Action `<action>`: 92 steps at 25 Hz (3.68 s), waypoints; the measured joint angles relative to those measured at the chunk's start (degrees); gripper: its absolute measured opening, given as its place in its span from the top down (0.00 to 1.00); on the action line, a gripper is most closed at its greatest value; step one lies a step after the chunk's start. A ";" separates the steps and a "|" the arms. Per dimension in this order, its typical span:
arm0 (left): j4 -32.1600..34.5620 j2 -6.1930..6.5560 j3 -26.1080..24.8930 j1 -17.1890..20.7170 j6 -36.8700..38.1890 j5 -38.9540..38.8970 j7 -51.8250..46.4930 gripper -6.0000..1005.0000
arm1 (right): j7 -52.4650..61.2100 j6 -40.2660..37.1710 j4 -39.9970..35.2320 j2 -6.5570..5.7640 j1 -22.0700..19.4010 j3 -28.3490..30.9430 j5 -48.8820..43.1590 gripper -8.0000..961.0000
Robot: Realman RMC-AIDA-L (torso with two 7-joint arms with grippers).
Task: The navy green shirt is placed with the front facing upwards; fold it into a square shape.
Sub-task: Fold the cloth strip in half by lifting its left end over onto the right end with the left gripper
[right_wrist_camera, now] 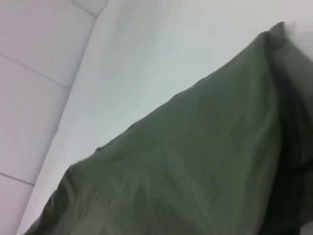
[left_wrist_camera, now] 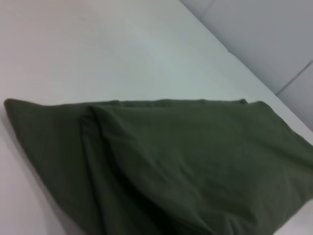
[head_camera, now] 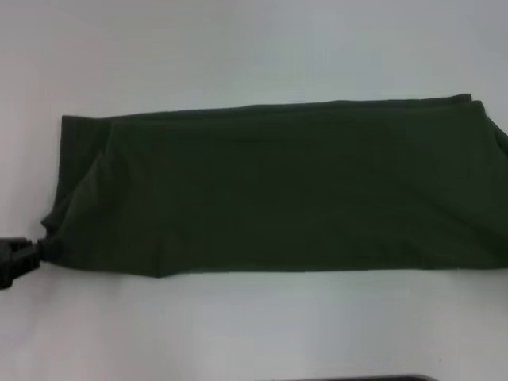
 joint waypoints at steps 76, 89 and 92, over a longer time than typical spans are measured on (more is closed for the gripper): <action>-8.02 0.19 -4.37 -5.60 -7.01 -12.74 1.96 0.12 | -6.01 -5.99 -5.90 3.29 22.74 2.66 4.45 0.08; -6.24 0.94 -4.86 -5.13 -9.95 -0.54 -2.61 0.12 | -2.46 -5.89 -6.55 1.91 23.57 2.50 4.72 0.08; -6.04 1.03 -4.92 -5.29 -10.68 1.92 -3.85 0.12 | -2.32 -5.88 -6.58 1.81 23.48 2.60 4.73 0.08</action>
